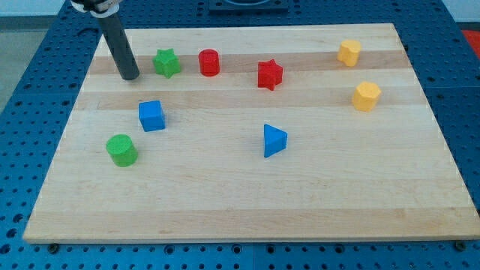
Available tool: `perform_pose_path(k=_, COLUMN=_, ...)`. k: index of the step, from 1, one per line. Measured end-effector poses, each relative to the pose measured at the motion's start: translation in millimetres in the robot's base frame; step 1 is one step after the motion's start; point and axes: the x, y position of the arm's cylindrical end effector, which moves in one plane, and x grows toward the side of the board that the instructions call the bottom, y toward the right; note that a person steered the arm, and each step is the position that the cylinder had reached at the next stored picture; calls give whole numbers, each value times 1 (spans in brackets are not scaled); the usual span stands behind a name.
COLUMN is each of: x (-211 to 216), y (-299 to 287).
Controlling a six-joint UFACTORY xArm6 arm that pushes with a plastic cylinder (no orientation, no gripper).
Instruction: Slide the red star left and a bit down
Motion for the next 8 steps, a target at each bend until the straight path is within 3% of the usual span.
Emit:
perform_pose_path(k=3, x=6, y=111)
perform_pose_path(k=5, x=75, y=132)
perform_pose_path(k=8, x=70, y=306)
